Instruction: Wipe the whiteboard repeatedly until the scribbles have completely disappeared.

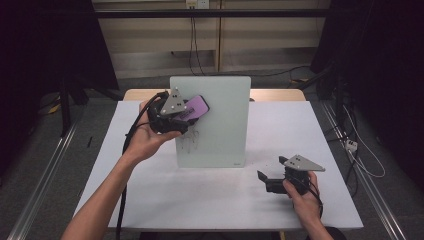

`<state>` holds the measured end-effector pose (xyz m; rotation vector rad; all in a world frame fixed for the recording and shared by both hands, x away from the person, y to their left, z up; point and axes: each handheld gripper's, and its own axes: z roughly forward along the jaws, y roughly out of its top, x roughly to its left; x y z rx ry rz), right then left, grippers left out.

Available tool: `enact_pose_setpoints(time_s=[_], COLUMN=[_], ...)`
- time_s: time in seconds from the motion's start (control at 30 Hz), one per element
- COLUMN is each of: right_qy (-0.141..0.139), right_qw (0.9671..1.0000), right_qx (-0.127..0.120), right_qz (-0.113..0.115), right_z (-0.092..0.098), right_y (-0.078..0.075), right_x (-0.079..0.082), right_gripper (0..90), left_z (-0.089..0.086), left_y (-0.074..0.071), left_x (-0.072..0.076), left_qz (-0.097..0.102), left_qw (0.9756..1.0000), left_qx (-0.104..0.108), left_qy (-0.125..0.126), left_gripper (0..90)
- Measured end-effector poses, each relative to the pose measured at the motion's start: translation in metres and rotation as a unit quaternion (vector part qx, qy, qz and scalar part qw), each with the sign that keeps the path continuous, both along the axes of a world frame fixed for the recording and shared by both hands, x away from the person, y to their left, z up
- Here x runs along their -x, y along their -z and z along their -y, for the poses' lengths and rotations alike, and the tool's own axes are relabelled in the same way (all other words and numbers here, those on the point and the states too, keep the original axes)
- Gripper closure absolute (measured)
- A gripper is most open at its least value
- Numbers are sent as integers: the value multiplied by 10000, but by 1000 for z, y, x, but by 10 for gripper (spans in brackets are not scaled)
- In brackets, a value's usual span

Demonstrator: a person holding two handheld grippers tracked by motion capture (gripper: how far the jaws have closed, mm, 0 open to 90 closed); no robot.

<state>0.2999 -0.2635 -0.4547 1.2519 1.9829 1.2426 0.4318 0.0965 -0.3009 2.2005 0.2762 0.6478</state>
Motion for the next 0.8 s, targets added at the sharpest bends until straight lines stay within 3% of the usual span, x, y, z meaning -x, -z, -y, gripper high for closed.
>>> enact_pose_setpoints(time_s=[0.53, 0.8], right_qy=[-11, -4], right_qw=[10000, 10000], right_qx=[6, -3], right_qz=[-9, -16], right_z=[-2, -1], right_y=[0, 0], right_x=[-1, -1], right_gripper=[50, 50], left_z=[5, 3], left_y=[28, 27], left_x=[9, 4], left_qz=[-322, -639], left_qw=[9992, 9974], left_qx=[-101, -47], left_qy=[216, 344], left_gripper=[409, 409])
